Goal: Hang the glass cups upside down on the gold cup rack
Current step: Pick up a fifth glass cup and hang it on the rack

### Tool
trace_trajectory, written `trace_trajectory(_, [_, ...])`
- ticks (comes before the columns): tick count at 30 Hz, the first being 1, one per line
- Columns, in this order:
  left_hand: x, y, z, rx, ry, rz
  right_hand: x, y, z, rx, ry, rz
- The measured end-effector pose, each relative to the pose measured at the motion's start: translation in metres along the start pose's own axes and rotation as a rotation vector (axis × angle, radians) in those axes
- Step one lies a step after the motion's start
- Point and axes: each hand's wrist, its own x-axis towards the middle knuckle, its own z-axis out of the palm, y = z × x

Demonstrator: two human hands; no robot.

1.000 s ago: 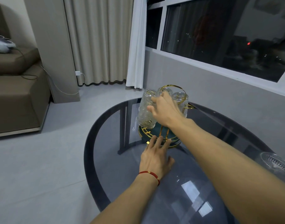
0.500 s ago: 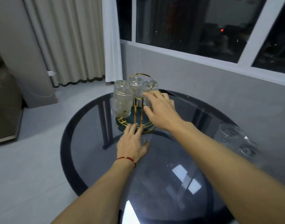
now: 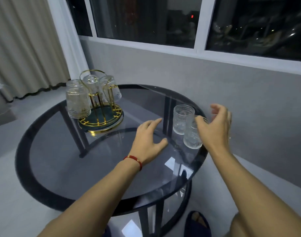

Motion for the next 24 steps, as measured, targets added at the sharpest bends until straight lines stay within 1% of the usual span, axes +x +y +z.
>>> trace_trajectory(1, [-0.001,0.005,0.002,-0.063,-0.014,-0.013,-0.001,0.008,-0.002,0.002,-0.052,0.068])
trace_trajectory(4, [-0.004,0.014,0.004,-0.244,-0.03,-0.107,-0.001,0.031,-0.001,0.108,-0.294,0.281])
trace_trajectory(6, [-0.005,0.016,0.003,-0.338,-0.041,-0.174,0.001,0.042,0.003,0.098,-0.411,0.329])
trace_trajectory(8, [-0.005,0.017,0.004,-0.39,-0.05,-0.215,0.004,0.051,0.009,0.096,-0.436,0.343])
trace_trajectory(11, [-0.004,0.016,0.005,-0.425,-0.054,-0.229,0.004,0.056,0.013,0.157,-0.423,0.394])
trace_trajectory(15, [-0.002,0.015,0.006,-0.46,-0.085,-0.222,0.0,0.054,0.008,0.093,-0.441,0.387])
trace_trajectory(18, [-0.001,0.016,0.006,-0.458,-0.112,-0.207,-0.005,0.041,-0.003,0.013,-0.52,0.361])
trace_trajectory(21, [0.002,0.019,0.002,-0.473,-0.192,-0.211,-0.015,0.024,-0.009,0.026,-0.666,0.313])
trace_trajectory(24, [0.005,0.02,-0.001,-0.542,-0.266,-0.222,-0.023,0.008,-0.003,0.066,-0.83,0.212])
